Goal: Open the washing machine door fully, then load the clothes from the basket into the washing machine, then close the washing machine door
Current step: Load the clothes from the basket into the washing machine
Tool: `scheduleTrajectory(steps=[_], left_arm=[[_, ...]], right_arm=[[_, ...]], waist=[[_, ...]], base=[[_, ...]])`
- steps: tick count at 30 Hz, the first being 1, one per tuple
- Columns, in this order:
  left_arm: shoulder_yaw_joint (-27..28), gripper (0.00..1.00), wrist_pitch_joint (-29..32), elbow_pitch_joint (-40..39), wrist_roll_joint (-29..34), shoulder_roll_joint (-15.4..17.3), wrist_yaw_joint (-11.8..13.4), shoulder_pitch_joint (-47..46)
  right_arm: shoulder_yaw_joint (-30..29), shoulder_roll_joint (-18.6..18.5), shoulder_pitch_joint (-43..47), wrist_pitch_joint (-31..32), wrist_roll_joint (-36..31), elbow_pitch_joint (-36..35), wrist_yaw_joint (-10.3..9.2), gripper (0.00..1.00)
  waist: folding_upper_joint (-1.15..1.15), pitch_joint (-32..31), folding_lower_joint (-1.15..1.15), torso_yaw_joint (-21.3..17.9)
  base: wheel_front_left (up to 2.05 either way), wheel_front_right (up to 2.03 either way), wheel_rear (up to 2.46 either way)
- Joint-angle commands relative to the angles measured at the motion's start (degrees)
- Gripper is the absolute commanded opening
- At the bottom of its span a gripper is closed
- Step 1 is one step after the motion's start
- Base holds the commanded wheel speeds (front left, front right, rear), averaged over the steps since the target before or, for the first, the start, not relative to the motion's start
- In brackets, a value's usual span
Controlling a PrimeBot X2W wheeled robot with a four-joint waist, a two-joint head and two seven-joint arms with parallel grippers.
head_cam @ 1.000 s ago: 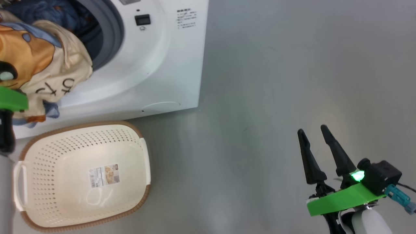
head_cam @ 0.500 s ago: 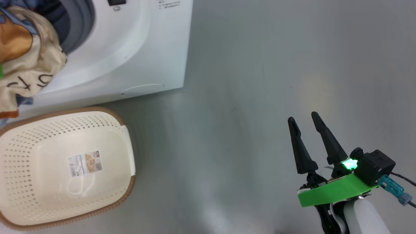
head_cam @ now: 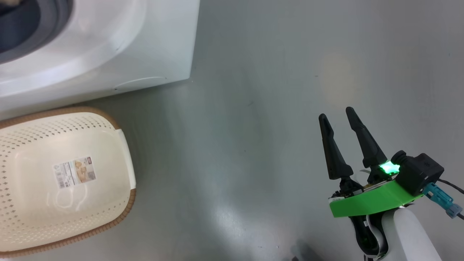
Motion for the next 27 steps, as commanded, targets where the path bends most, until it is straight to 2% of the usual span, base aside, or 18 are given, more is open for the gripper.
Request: scheduleTrajectory(steps=[1,4,7,9,10,18,27], left_arm=[[2.5,0.0,-0.3,-4.9,1.9,3.0,-0.2,-1.1],[5.0,0.0,-0.3,-8.8,3.5,2.2,-0.2,-0.3],[5.3,0.02,-0.3,-7.6,4.3,1.5,-0.2,1.4],[5.3,0.64,-0.3,-5.0,4.3,1.3,-0.2,1.9],[5.3,1.0,-0.3,-4.2,4.3,1.3,-0.2,1.9],[5.0,1.0,-0.3,0.2,3.7,1.0,-0.2,2.5],[5.3,1.0,-0.3,2.0,3.3,-1.0,-0.2,7.0]], right_arm=[[1.7,0.3,-0.1,-0.3,-0.5,-1.5,0.09,1.0],[1.9,0.4,-0.7,-0.3,-0.4,-1.5,0.09,1.0],[2.0,0.4,-0.9,-0.3,0.0,-1.6,0.09,1.0],[2.1,0.4,-0.9,-0.3,0.3,-1.5,0.09,1.0],[2.1,0.4,-0.9,-0.3,0.4,-1.5,0.09,1.0],[2.0,0.4,-0.9,-0.3,0.7,-1.4,0.09,1.0],[2.1,0.4,-0.7,-0.3,0.2,-1.4,0.09,1.0]], waist=[[0.0,1.1,0.0,-0.4],[0.0,1.8,0.0,-0.5],[0.0,2.1,0.0,-0.6],[0.0,2.1,0.0,-0.6],[0.0,2.1,0.0,-0.6],[0.0,1.7,0.0,-0.3],[0.0,0.5,0.0,0.8]], base=[[0.0,0.0,0.0],[0.0,0.0,0.0],[0.0,0.0,0.0],[0.0,0.0,0.0],[0.0,0.0,0.0],[0.0,0.0,0.0],[0.0,0.0,0.0]])
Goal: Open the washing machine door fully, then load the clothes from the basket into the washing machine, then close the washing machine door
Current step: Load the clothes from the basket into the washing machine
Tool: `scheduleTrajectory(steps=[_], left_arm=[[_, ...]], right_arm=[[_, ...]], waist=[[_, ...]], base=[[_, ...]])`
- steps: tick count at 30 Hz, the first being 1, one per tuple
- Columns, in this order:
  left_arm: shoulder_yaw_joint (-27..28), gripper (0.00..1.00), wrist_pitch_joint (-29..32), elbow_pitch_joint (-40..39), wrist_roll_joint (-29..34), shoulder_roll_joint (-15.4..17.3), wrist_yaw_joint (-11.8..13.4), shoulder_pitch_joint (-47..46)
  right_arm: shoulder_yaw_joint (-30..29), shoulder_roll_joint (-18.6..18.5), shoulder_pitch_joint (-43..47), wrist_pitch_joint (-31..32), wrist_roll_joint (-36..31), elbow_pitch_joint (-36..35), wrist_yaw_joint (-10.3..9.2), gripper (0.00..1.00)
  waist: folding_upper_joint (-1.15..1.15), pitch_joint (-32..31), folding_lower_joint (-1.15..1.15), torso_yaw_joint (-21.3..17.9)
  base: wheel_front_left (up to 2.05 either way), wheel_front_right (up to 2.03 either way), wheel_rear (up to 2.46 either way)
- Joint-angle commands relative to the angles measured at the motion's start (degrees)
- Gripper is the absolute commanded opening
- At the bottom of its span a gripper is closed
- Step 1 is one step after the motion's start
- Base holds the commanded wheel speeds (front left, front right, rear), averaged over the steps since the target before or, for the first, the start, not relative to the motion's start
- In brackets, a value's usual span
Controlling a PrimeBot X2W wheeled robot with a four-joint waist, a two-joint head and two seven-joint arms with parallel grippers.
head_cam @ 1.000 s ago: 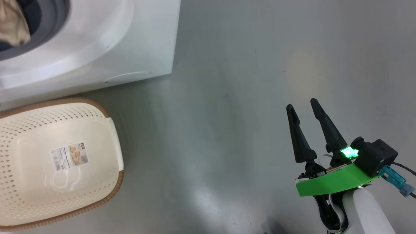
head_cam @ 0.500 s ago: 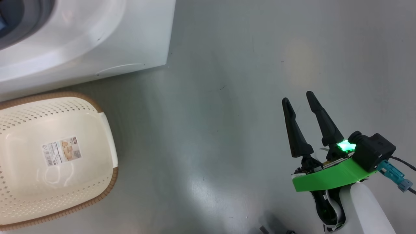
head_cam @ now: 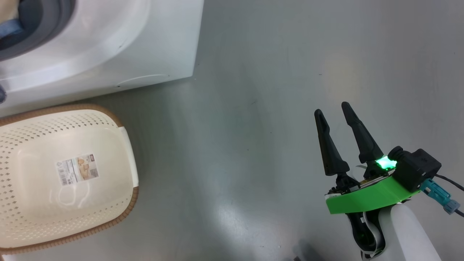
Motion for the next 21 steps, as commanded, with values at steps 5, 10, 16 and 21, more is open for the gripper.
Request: scheduleTrajectory(steps=[5,10,16,21], left_arm=[[0.6,1.0,-0.2,-1.6,-0.4,1.2,-0.2,4.1],[1.3,1.0,-0.2,-3.4,-1.0,-0.6,-0.2,7.8],[2.4,1.0,-0.2,-6.8,-0.8,-2.9,-0.2,13.5],[2.7,1.0,-0.2,-10.4,-0.1,-4.9,-0.2,19.0]], right_arm=[[0.8,0.3,0.7,-0.3,-0.7,-1.1,0.09,1.0],[0.4,0.3,0.8,-0.3,-1.4,-1.1,0.09,1.0],[-0.3,0.1,1.3,-0.3,-1.8,-1.1,0.09,1.0],[-1.1,-0.4,2.0,-0.3,-1.9,-1.2,0.09,1.0]], waist=[[0.0,-0.9,0.0,1.0],[0.0,-1.6,0.0,2.2],[0.0,-2.7,0.0,3.7],[0.0,-3.5,0.0,5.1]], base=[[0.0,0.0,0.0],[0.0,0.0,0.0],[0.0,0.0,0.0],[0.0,0.0,0.0]])
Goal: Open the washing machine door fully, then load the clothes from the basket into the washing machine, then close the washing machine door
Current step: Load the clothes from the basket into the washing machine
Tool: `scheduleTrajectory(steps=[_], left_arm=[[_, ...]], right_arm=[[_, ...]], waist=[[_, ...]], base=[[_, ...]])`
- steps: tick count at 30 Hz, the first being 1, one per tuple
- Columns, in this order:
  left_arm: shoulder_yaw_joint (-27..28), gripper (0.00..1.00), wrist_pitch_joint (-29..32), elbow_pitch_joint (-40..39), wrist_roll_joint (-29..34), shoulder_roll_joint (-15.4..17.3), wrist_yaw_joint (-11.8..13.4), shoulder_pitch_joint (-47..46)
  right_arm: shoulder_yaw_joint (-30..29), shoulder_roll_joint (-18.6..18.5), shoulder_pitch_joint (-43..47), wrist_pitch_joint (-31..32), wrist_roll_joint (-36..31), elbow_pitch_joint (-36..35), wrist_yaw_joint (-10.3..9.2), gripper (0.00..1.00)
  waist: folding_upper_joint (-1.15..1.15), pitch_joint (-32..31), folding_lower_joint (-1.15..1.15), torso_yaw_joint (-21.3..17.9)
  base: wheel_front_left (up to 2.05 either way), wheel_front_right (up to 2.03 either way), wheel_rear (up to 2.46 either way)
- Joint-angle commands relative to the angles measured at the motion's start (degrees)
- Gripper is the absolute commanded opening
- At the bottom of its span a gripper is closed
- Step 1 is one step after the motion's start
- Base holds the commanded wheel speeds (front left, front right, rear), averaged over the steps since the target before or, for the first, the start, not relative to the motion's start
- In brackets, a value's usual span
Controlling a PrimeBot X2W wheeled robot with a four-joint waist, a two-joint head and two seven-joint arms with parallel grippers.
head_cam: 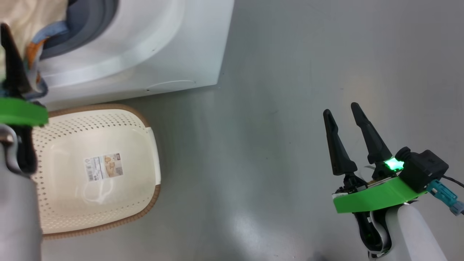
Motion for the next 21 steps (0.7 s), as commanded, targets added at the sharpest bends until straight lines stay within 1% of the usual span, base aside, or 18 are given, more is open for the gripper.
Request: scheduleTrajectory(steps=[1,3,7,11,16,21], left_arm=[[1.7,1.0,-0.2,-2.4,0.4,1.9,-0.2,2.6],[1.6,1.0,-0.2,-3.8,1.4,1.5,-0.2,5.0],[2.9,1.0,-0.2,-6.7,1.3,0.0,-0.2,9.7],[3.7,1.0,-0.2,-9.2,1.7,-0.7,-0.2,13.2],[4.9,1.0,-0.2,-14.4,2.3,-1.3,-0.2,20.1],[7.0,1.0,-0.2,-19.6,2.4,-2.7,-0.2,26.4]], right_arm=[[0.6,-0.1,1.7,-0.3,-0.6,-1.3,0.09,1.0],[0.3,-0.4,2.0,-0.3,-0.5,-1.3,0.09,1.0],[-0.3,-0.8,2.7,-0.3,-0.5,-1.3,0.09,1.0],[-0.6,-1.2,3.3,-0.3,-0.5,-1.4,0.09,1.0],[-1.0,-1.5,4.0,-0.3,-0.5,-1.5,0.09,1.0],[-1.1,-1.8,4.2,-0.3,-0.4,-1.5,0.09,1.0]], waist=[[0.0,-0.7,0.0,0.9],[0.0,-0.9,0.0,1.3],[0.0,-1.6,0.0,2.0],[0.0,-2.1,0.0,2.4],[0.0,-2.8,0.0,2.6],[0.0,-3.1,0.0,2.5]], base=[[0.0,0.0,0.0],[0.0,0.0,0.0],[0.0,0.0,0.0],[0.0,0.0,0.0],[0.0,0.0,0.0],[0.0,0.0,0.0]])
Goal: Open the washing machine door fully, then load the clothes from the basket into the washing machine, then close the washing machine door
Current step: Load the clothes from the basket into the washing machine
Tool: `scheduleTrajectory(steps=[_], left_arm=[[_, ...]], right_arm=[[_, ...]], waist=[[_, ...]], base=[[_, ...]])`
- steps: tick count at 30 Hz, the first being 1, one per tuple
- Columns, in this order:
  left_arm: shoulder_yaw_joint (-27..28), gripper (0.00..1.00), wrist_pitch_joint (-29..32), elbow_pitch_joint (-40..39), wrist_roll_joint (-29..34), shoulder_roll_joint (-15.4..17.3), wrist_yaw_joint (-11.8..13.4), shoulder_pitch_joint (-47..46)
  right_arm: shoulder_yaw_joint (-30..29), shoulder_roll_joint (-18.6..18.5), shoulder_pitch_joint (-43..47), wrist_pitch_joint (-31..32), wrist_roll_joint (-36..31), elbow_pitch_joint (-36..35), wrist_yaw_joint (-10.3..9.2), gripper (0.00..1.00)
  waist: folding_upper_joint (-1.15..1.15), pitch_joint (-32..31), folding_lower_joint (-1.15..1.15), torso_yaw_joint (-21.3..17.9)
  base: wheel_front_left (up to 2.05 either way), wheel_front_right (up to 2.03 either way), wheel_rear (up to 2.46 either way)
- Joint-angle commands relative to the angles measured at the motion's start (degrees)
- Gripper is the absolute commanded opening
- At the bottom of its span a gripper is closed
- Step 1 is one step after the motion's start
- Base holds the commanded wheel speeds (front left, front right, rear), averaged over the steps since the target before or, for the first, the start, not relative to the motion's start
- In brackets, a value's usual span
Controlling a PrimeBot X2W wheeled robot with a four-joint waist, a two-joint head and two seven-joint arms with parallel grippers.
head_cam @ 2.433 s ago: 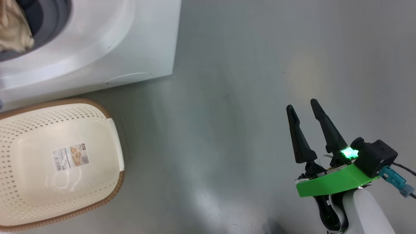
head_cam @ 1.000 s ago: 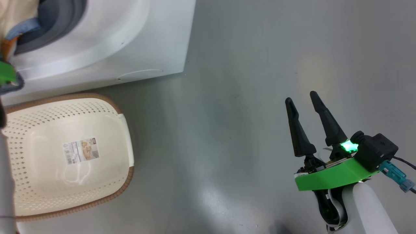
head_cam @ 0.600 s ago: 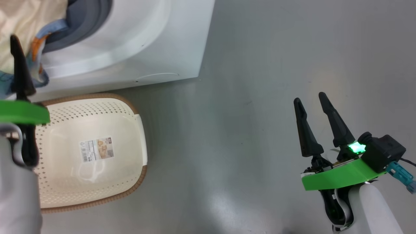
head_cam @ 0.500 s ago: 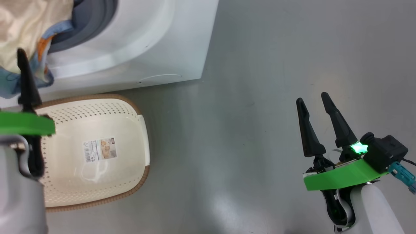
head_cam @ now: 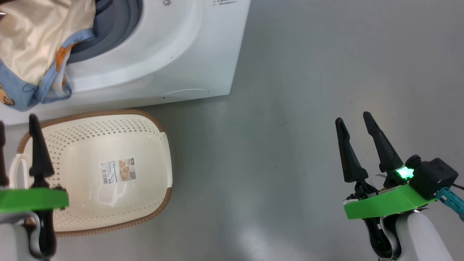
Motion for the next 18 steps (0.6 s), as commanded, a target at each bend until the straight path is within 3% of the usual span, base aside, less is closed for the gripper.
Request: scheduleTrajectory(steps=[1,7,18], left_arm=[[2.5,1.0,-0.2,-3.0,0.9,1.1,-0.2,2.7],[2.9,1.0,-0.2,-6.9,1.3,-0.8,-0.2,6.8],[2.2,1.0,-0.2,-6.8,1.0,-1.2,-0.2,7.0]], right_arm=[[0.7,-0.1,1.7,-0.3,-0.4,-1.5,0.09,1.0],[0.6,-0.4,1.7,-0.3,-0.4,-1.5,0.09,1.0],[1.0,-0.6,1.4,-0.3,-0.4,-1.3,0.09,1.0]], waist=[[0.0,0.0,0.0,0.0],[0.0,0.0,0.0,0.4],[0.0,-0.2,0.0,0.4]], base=[[0.0,0.0,0.0],[0.0,0.0,0.0],[0.0,0.0,0.0]])
